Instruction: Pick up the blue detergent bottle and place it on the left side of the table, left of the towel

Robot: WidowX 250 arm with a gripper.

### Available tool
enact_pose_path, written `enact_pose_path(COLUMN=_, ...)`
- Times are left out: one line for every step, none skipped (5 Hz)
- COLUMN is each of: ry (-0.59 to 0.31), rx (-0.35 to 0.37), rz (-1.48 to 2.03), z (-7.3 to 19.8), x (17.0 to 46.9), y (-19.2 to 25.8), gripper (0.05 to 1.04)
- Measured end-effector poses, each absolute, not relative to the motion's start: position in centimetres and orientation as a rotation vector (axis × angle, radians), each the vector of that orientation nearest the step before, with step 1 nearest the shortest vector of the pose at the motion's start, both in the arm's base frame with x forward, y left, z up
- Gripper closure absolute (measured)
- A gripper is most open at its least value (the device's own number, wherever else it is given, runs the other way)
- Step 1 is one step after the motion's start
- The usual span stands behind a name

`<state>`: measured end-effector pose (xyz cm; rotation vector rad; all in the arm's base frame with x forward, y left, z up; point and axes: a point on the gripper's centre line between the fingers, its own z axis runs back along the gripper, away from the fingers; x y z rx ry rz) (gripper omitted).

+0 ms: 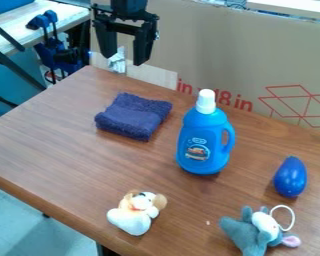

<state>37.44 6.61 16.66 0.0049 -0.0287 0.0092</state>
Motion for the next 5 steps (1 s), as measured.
enact_pose_path(ry=0.016, rx=-0.004, rz=0.009, z=15.1, x=37.3, y=6.6, gripper=0.082)
enact_pose_path(ry=0.013, rx=-0.087, rz=0.021, z=14.1, x=36.5, y=5.2, gripper=0.082)
enact_pose_path(ry=-0.056, rx=-0.090, rz=-0.011, z=16.5, x=35.4, y=4.0, gripper=0.082)
enact_pose_path(ry=-0.077, rx=-0.080, rz=-0.052, z=17.6, x=34.7, y=1.6, gripper=0.082)
enact_pose_path(ry=-0.045, rx=-0.068, rz=-0.027, z=17.8, x=34.3, y=-1.2, gripper=0.082)
